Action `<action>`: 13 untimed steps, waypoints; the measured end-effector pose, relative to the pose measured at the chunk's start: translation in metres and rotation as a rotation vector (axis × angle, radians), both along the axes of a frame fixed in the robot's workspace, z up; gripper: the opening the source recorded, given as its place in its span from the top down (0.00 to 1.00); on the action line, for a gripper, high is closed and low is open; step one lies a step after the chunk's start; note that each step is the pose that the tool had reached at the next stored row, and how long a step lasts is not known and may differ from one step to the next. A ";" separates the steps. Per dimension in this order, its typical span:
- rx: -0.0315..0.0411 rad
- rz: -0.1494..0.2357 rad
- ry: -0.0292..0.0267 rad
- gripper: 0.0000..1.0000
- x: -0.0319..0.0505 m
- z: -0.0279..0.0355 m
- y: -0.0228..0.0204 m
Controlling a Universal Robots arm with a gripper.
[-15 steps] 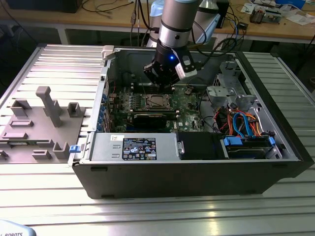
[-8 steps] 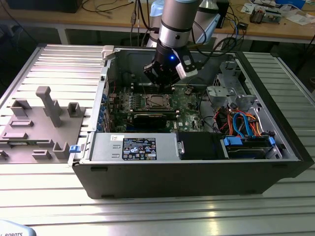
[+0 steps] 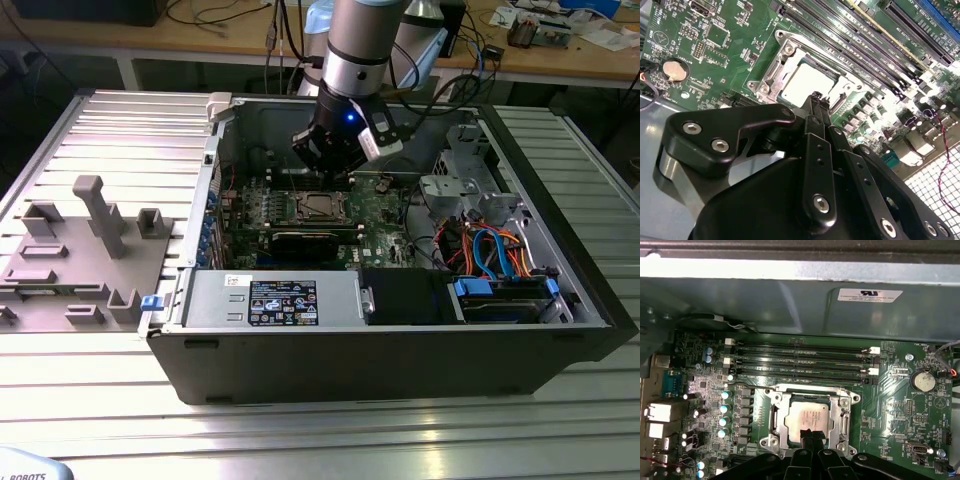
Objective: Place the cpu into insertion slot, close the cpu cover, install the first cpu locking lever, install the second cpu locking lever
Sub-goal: 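Install the first cpu locking lever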
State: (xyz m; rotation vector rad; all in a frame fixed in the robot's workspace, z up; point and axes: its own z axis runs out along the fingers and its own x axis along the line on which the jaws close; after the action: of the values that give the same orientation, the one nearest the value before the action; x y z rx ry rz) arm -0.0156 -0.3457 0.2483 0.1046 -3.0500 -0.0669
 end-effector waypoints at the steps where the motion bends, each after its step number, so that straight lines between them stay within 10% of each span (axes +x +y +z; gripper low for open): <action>1: 0.0000 0.005 0.0000 0.89 -0.0001 0.0000 0.0000; 13: 0.0000 0.011 -0.0007 0.89 -0.0075 0.0000 0.0000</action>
State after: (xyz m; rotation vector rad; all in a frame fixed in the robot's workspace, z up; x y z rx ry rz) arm -0.0231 -0.3457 0.2483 0.1221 -3.0498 -0.0661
